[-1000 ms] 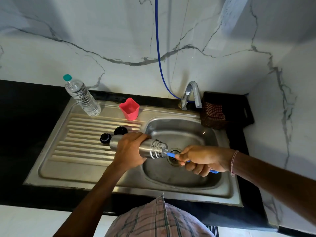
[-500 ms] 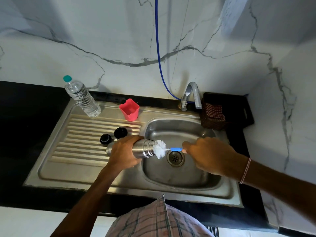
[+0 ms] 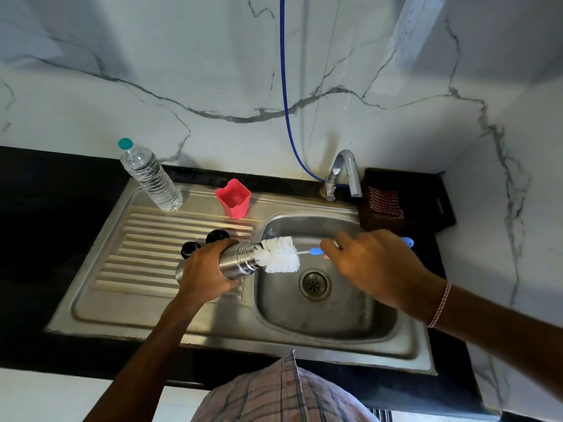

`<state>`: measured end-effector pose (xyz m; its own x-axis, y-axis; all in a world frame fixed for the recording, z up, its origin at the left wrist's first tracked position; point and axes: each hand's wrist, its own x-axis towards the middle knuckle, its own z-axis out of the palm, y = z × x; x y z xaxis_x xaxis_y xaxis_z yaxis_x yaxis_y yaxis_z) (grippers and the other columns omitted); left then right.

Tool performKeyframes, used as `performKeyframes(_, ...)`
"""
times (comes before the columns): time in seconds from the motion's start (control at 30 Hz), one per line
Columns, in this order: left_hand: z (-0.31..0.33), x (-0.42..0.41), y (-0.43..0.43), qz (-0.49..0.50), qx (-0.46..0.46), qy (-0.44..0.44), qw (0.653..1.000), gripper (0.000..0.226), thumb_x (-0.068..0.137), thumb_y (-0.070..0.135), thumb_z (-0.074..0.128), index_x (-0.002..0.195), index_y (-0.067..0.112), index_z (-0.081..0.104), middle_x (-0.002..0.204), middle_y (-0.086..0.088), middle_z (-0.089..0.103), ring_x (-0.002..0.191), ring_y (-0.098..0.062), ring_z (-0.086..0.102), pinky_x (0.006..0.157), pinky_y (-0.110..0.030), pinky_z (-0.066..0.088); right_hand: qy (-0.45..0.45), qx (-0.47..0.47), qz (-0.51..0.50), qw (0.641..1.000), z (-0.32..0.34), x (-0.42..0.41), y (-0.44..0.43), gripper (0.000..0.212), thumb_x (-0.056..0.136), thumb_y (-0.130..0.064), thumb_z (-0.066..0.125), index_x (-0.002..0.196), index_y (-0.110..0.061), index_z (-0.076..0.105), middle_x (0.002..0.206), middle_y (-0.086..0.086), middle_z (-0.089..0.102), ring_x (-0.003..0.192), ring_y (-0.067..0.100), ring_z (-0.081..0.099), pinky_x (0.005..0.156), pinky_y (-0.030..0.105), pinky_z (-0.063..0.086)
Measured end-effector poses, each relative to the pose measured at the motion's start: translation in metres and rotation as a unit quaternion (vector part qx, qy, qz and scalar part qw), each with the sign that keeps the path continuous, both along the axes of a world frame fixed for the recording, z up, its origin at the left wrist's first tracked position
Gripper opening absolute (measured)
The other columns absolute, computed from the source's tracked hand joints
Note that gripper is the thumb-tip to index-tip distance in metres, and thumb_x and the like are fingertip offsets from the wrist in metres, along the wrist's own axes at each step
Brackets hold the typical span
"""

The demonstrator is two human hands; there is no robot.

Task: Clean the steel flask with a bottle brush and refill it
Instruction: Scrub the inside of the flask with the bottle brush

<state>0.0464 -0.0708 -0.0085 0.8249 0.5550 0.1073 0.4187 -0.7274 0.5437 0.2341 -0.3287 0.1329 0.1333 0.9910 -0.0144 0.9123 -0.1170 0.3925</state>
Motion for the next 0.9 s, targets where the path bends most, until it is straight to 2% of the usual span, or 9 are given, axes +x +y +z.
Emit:
performKeyframes(0.1, 0.001, -0.002, 0.0, -0.021, 0.008, 0.008, 1.0, 0.079, 0.042, 0.021, 0.099, 0.116, 0.022, 0.071, 0.097, 0.002, 0.075, 0.087, -0.026, 0.07, 0.072, -0.029, 0.042, 0.087, -0.005, 0.009, 0.996, 0.014, 0.01, -0.001, 0.04, 0.092, -0.028, 0.033, 0.092, -0.018, 0.071, 0.054, 0.005, 0.058, 0.036, 0.026, 0.053, 0.042, 0.027, 0.024)
performKeyframes(0.23, 0.004, -0.002, 0.002, -0.026, 0.01, 0.002, 1.0, 0.081, 0.04, 0.02, 0.099, 0.116, 0.02, 0.072, 0.099, 0.002, 0.075, 0.088, -0.026, 0.07, 0.075, -0.029, 0.043, 0.232, -0.095, -0.075, 0.965, 0.03, 0.02, 0.001, 0.028, 0.107, -0.04, 0.04, 0.113, -0.026, 0.063, 0.07, -0.006, 0.05, 0.067, 0.018, 0.061, 0.062, 0.029, 0.036)
performKeyframes(0.37, 0.01, 0.0, 0.004, -0.029, 0.03, 0.0, 0.999, 0.082, 0.038, 0.021, 0.099, 0.116, 0.02, 0.072, 0.097, 0.001, 0.075, 0.086, -0.026, 0.07, 0.076, -0.032, 0.047, 0.397, -0.122, -0.162, 0.895, 0.039, 0.039, 0.002, 0.03, 0.106, -0.034, 0.049, 0.092, -0.019, 0.071, 0.058, -0.018, 0.058, 0.054, -0.001, 0.053, 0.058, 0.016, 0.035)
performKeyframes(0.43, 0.012, 0.002, 0.004, -0.031, 0.04, 0.003, 0.999, 0.085, 0.036, 0.022, 0.101, 0.116, 0.019, 0.072, 0.097, -0.001, 0.075, 0.085, -0.027, 0.07, 0.077, -0.035, 0.05, 0.427, -0.152, -0.171, 0.875, 0.04, 0.045, 0.0, 0.03, 0.106, -0.037, 0.05, 0.087, -0.024, 0.069, 0.058, -0.028, 0.056, 0.048, 0.005, 0.047, 0.055, 0.02, 0.035)
performKeyframes(0.5, 0.011, 0.002, 0.005, -0.034, 0.044, 0.013, 0.998, 0.085, 0.036, 0.023, 0.101, 0.117, 0.02, 0.072, 0.097, -0.001, 0.074, 0.086, -0.027, 0.07, 0.079, -0.038, 0.051, 0.45, -0.176, -0.188, 0.855, 0.042, 0.049, -0.003, 0.029, 0.105, -0.038, 0.049, 0.086, -0.029, 0.068, 0.056, -0.02, 0.055, 0.045, 0.006, 0.041, 0.052, 0.02, 0.035)
performKeyframes(0.67, 0.006, 0.0, 0.009, -0.04, 0.067, 0.021, 0.997, 0.084, 0.035, 0.025, 0.1, 0.113, 0.021, 0.07, 0.097, 0.001, 0.073, 0.084, -0.027, 0.069, 0.077, -0.04, 0.052, 0.636, -0.244, -0.364, 0.634, 0.037, 0.055, -0.009, 0.037, 0.107, -0.045, 0.043, 0.096, -0.019, 0.067, 0.061, -0.002, 0.039, 0.046, 0.01, 0.025, 0.04, 0.02, 0.024)
performKeyframes(0.73, 0.004, -0.002, 0.009, -0.041, 0.073, 0.024, 0.996, 0.083, 0.036, 0.026, 0.099, 0.114, 0.021, 0.069, 0.098, 0.001, 0.073, 0.085, -0.027, 0.069, 0.077, -0.041, 0.052, 0.67, -0.252, -0.381, 0.585, 0.029, 0.054, -0.01, 0.039, 0.107, -0.046, 0.043, 0.094, -0.016, 0.064, 0.06, -0.002, 0.031, 0.048, 0.011, 0.018, 0.039, 0.02, 0.016)
performKeyframes(0.8, 0.003, -0.003, 0.009, -0.034, 0.069, 0.029, 0.997, 0.084, 0.036, 0.026, 0.099, 0.115, 0.022, 0.069, 0.099, 0.0, 0.073, 0.086, -0.027, 0.069, 0.079, -0.043, 0.054, 0.665, -0.215, -0.382, 0.605, 0.02, 0.051, -0.008, 0.04, 0.106, -0.046, 0.047, 0.086, -0.015, 0.063, 0.057, -0.003, 0.027, 0.046, 0.011, 0.016, 0.039, 0.022, 0.014)
performKeyframes(0.9, 0.001, -0.007, 0.011, -0.023, 0.063, 0.035, 0.997, 0.085, 0.037, 0.024, 0.099, 0.116, 0.022, 0.069, 0.099, -0.001, 0.074, 0.085, -0.029, 0.069, 0.078, -0.043, 0.055, 0.507, -0.141, -0.247, 0.814, 0.01, 0.045, -0.01, 0.041, 0.105, -0.04, 0.051, 0.071, -0.02, 0.062, 0.05, -0.005, 0.037, 0.042, 0.011, 0.032, 0.049, 0.029, 0.034)
